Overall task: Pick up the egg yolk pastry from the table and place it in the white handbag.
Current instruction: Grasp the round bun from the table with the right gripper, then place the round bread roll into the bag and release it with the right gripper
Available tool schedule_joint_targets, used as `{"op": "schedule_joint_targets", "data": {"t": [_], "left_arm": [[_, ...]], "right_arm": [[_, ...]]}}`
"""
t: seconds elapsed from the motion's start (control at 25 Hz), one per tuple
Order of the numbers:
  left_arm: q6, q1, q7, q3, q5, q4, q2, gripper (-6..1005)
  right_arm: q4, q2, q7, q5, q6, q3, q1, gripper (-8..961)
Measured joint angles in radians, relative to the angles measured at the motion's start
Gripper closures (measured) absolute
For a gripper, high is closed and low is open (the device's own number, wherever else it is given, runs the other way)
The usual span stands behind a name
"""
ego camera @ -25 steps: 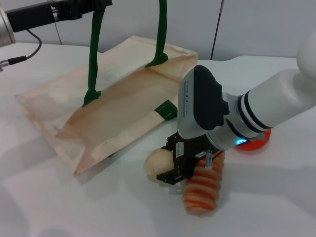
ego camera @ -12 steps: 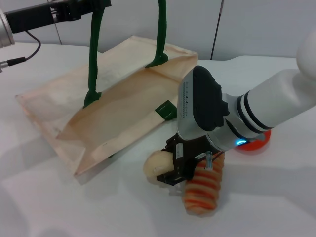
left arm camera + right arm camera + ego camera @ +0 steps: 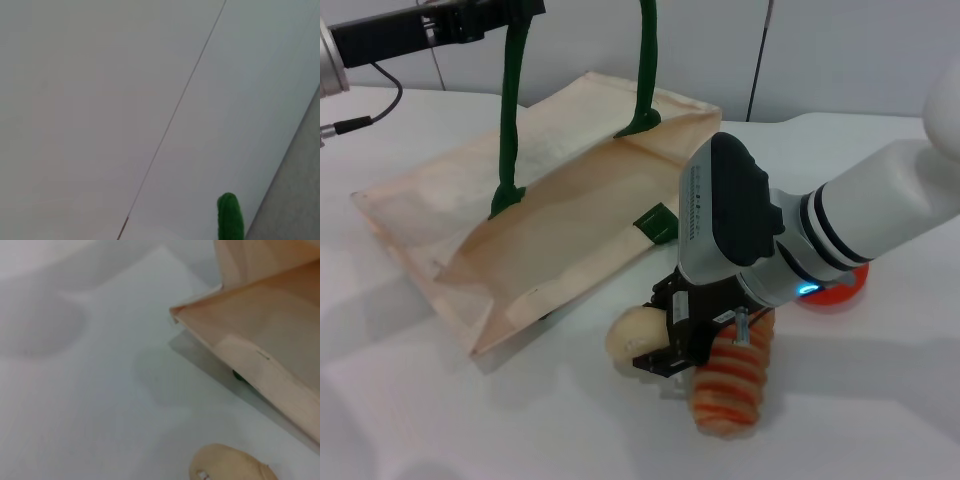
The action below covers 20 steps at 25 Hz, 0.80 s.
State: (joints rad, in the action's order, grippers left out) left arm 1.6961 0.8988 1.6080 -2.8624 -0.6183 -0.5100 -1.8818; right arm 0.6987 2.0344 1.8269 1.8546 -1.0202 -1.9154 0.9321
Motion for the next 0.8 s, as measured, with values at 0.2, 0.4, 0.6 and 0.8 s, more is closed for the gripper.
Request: {"op": "schedule_joint_targets", "data": {"t": [0.2, 0.4, 0.6, 0.8], "left_arm": [[0.003, 0.000, 0.005, 0.000, 0.000, -0.002, 0.000, 866], [0.013, -0.003, 0.011, 0.000, 0.000, -0.005, 0.002, 866], [0.044, -0.003, 0.013, 0.000, -0.017, -0.005, 0.005, 866], [0.069, 0.007, 0.023, 0.000, -0.033, -0.005, 0.006, 867]], "right_arm": [[0.044, -0.003, 0.001, 0.000, -0.015, 0.010, -0.016, 350], [0.089, -0.008, 0.000, 0.000, -0.052, 0.071, -0.028, 352], [0.125, -0.008, -0.005, 0.004, -0.056, 0.117, -0.028, 354], [0.130, -0.004, -0.006, 0.000, 0.021, 0.123, -0.005, 357]]}}
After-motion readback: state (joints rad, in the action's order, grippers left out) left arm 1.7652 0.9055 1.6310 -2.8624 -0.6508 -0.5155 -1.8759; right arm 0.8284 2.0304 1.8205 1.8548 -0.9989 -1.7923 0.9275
